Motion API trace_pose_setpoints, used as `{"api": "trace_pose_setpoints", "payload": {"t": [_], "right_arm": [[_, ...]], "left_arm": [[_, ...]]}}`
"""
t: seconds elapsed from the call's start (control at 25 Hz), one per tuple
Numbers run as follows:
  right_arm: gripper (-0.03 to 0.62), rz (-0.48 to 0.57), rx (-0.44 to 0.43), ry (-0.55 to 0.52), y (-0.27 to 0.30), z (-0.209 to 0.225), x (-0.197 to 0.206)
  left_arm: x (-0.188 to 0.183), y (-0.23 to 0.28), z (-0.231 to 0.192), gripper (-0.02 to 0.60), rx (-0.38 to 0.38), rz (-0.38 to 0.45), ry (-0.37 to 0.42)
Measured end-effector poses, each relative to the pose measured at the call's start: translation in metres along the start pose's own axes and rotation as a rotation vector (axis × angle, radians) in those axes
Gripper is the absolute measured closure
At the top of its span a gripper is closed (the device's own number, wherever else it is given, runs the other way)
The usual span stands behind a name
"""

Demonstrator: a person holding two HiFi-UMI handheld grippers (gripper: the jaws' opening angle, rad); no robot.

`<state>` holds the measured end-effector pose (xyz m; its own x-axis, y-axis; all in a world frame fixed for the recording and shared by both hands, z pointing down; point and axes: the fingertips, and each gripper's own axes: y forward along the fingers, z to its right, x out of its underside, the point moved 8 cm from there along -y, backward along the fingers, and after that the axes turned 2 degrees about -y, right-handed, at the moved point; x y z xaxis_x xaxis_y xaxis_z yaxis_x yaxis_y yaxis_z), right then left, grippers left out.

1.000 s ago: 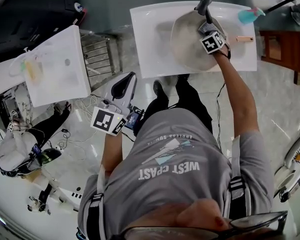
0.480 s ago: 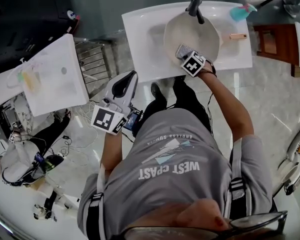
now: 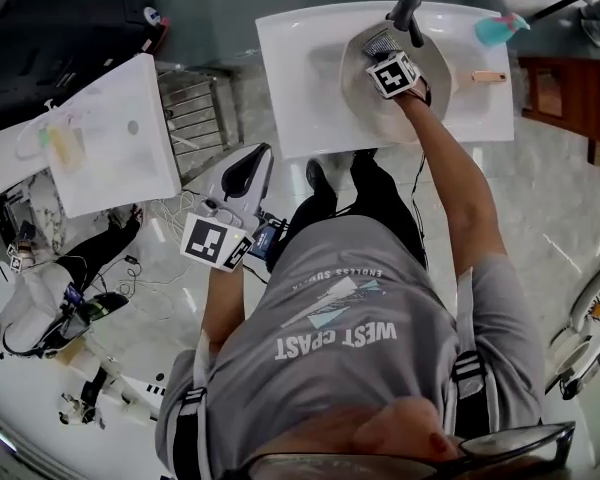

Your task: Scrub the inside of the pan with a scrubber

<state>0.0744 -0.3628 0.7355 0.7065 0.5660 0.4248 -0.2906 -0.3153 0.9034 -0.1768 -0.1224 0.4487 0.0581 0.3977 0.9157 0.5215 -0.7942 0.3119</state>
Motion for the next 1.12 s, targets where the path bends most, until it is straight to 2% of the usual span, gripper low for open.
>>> {"api": "trace_pose_setpoints", "payload": {"t": [0.12,0.2,0.28,0.44,0.64,0.8,1.12], "right_arm": [[0.585,-0.105,0.078,-0.034,-0.004,0.024,0.028],[0.585,-0.143,0.097,-0.016,-0.013,0.033,0.052],[0.585,-0.115,0.093,0.023,-0.031,0.034,0.070],[0.585,0.057,0.077,0.115,-0.090,0.016,0.081],[0.585,0.201,0.138,0.241,-0.159,0.010,0.099],[0.585,0.213,0.207,0.324,-0.189,0.029,0.135],[0.583,0.109,0.378,0.522,-0.196,0.126,0.239]], "left_arm": [[-0.001,-0.006,-0.001,0.578,-0.006,0.006,0.000],[-0.001,-0.008,-0.002,0.578,-0.002,0.012,0.003],[-0.002,-0.008,-0.002,0.578,0.009,0.020,0.007],[-0.007,-0.006,0.002,0.578,0.036,0.024,0.017],[-0.014,0.010,0.013,0.578,0.102,0.026,0.047],[-0.023,0.024,0.025,0.578,0.157,0.013,0.076],[-0.028,0.057,0.055,0.578,0.226,-0.032,0.120]]}}
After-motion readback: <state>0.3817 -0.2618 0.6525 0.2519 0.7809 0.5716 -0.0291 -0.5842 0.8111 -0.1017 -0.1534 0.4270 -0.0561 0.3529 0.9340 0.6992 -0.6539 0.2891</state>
